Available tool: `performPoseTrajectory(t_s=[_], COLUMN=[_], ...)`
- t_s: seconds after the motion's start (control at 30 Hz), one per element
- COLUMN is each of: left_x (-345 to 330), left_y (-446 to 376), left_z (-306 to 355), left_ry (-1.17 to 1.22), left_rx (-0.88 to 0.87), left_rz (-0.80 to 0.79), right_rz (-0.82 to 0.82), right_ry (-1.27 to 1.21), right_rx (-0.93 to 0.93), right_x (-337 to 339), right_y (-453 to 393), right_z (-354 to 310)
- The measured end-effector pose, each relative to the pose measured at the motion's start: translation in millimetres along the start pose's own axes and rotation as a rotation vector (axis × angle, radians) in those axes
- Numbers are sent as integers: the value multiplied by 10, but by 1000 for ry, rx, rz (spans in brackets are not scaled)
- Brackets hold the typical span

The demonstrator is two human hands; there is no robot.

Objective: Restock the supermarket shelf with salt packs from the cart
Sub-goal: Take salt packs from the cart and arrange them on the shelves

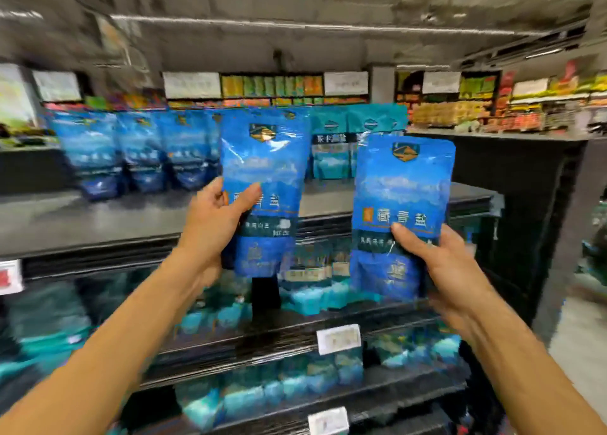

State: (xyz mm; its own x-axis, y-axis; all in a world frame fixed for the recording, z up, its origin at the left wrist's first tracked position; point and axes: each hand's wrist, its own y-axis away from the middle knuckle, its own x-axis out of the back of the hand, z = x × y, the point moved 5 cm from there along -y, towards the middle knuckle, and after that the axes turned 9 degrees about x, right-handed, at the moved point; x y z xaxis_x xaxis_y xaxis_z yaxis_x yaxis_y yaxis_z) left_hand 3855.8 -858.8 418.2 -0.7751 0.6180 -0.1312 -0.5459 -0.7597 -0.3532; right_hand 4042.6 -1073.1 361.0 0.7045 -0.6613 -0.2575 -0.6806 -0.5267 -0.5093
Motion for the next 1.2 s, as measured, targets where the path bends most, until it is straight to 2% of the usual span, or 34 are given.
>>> performPoseTrajectory(t_s=[0.27,0.5,0.63,0.8,0.87,0.97,1.03,1.2], left_x=[1649,3007,3403,3560,3605,3684,3756,3834], left_y=[-606,-1343,-1771,-2085,-2144,-2179,-2164,-2212], left_z=[713,706,517,229,107,61,37,-24], left_ry=[-35,-40,-14,-19,-32,-270,-447,-577], left_rx=[-54,51,49,73,126,223,282,360], left_rz=[282,372,387,372,338,239,189,180], right_rz=[-310,-336,-303,-293,-346,-497,-542,-477], right_ry=[-113,-27,63,158,215,484,644,821], right_rx=[-2,-147,-159,-215,-215,-154,-92,-57], right_x=[-1940,-3549,-4177,-4586,-4598,-4515,-4476,-4522], right_y=[-1023,-1645,-1941,-2221,-2277,-2353,-2409,-2464], right_z=[29,729,1186,1660,1782,1790,1771,1838])
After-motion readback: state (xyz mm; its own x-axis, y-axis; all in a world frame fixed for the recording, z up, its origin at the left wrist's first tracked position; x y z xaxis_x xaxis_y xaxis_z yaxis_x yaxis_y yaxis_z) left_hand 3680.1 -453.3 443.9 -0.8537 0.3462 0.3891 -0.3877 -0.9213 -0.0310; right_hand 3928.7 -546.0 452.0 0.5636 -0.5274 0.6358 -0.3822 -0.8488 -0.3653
